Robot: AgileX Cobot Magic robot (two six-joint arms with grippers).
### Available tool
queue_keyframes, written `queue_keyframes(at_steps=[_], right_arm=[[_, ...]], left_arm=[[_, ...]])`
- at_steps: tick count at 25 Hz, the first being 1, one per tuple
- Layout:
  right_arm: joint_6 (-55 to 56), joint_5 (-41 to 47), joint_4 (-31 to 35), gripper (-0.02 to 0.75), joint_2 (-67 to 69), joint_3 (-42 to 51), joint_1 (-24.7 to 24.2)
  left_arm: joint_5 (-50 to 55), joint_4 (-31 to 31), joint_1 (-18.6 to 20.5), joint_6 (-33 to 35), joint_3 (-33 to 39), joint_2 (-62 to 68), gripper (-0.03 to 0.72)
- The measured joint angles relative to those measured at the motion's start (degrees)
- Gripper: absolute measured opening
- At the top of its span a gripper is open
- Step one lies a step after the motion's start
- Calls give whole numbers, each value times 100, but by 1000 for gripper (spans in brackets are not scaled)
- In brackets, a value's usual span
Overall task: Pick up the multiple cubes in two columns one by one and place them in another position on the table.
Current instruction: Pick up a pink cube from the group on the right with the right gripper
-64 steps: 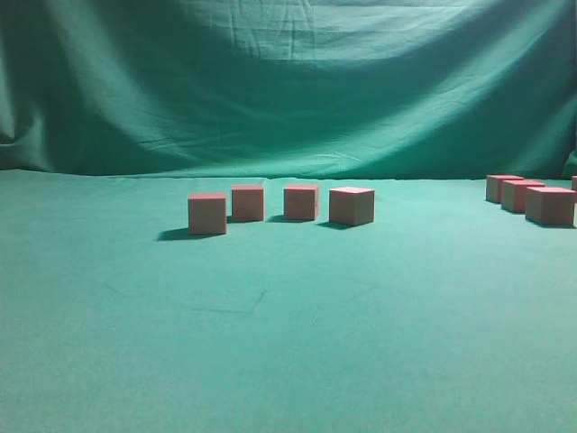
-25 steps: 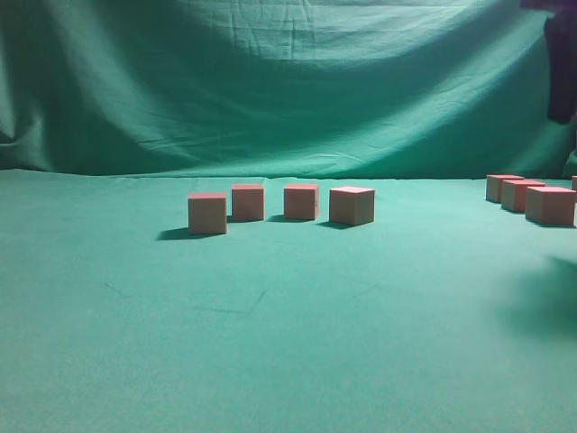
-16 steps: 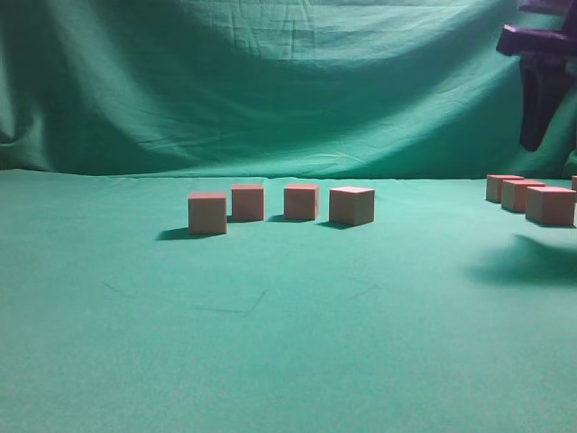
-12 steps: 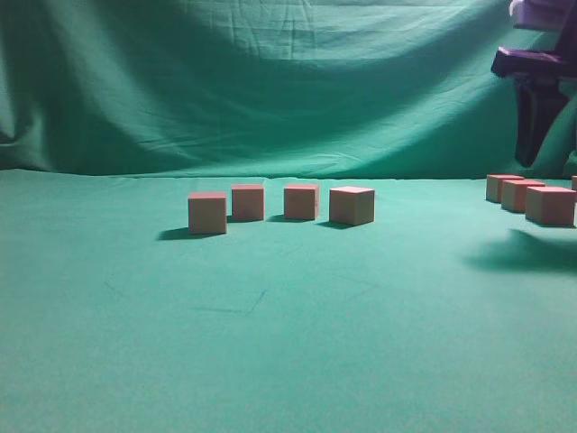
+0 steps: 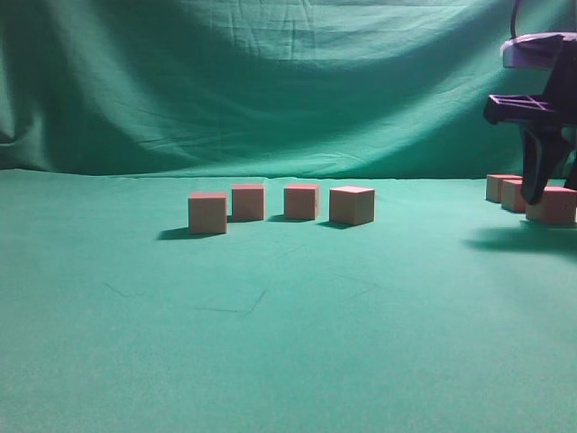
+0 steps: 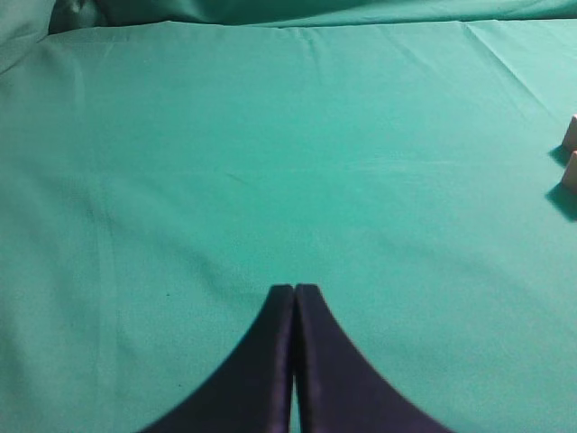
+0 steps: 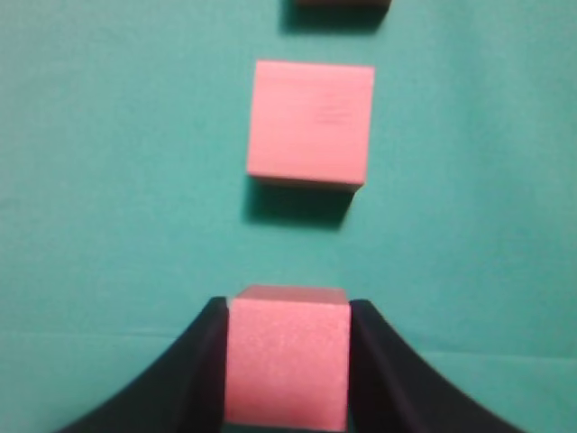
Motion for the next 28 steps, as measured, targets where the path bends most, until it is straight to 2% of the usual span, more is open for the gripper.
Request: queue_keyframes(at_steps=[8,9,11,16,22,28], right_arm=[[0,-72,0,297,48,-13,0],[0,-72,0,252,48,-13,0],[0,-58,0,265,48,-25,0],[-228,618,0,265,61,-330,87],[-374,1489,0,265,-627,-818,705],[-438,2123,0,265,-1556,-905,1686]], left_arm=[[0,0,0,0,0,0,0],[0,0,0,0,0,0,0],[0,0,0,0,0,0,0],[0,0,0,0,0,0,0],[0,0,0,0,0,0,0],[0,0,0,0,0,0,0]])
